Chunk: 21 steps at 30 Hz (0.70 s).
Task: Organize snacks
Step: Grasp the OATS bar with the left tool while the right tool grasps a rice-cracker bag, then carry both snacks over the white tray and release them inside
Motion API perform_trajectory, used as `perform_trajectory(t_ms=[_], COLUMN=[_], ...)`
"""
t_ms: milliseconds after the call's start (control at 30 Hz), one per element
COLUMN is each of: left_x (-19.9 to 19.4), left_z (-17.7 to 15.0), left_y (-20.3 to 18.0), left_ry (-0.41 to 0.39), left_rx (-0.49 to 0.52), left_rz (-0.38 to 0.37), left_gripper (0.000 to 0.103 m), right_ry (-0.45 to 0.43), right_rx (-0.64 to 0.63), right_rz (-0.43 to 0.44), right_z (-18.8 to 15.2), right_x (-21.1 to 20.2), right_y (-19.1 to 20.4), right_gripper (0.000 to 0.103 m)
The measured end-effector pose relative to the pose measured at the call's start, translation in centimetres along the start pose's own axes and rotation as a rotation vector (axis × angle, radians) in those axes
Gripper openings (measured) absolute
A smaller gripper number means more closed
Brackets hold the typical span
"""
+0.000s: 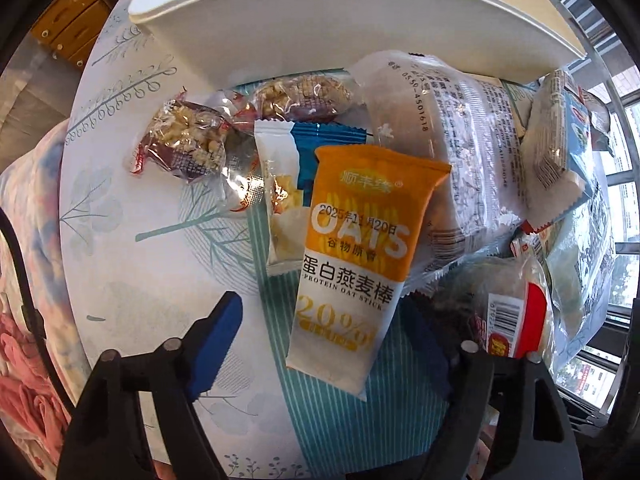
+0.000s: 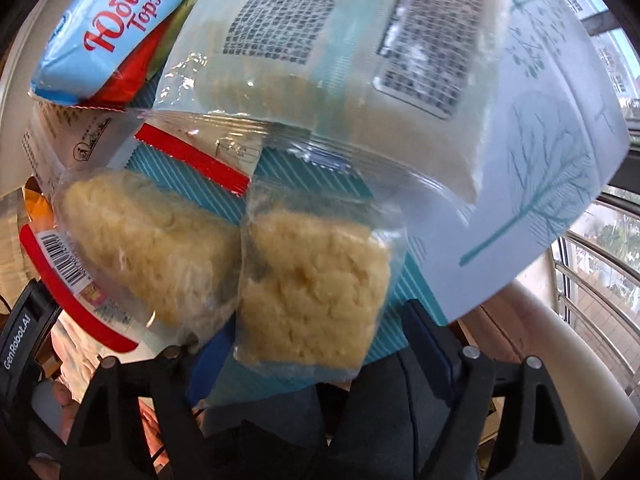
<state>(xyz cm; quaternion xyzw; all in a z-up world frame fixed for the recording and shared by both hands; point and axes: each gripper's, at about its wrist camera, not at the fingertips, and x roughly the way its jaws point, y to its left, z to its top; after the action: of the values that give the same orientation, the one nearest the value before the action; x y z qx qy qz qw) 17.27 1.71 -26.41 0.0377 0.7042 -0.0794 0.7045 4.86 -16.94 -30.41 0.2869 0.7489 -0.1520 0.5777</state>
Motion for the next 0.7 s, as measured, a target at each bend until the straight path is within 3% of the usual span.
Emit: perform_trajectory(t_ms=[100,333,700], left_x=[0.5,2.2,2.0], left_z=[0.4,0.1,-1.9], left_y=[-0.3,-0.3,-1.5], left_ry=[0.007,0.045,0.045], left_rx=[-0.006,-0.032,-0.02], left_rz=[0.0,-0.02,-0.002], left_gripper=[0.075,0.043,0.04], right_ry=[-0.009,-0.029,-0.028], right_rx=[-0.028,-0.047,-0.037], right_rz=[-0.019,-0.034,0.017], right_z=[0.5,0.6,-2.3], right_x=[-0.2,-1.0,-1.7], right_y=[0.7,1.6,-0.1], right_gripper=[0.08,0.064,0.061])
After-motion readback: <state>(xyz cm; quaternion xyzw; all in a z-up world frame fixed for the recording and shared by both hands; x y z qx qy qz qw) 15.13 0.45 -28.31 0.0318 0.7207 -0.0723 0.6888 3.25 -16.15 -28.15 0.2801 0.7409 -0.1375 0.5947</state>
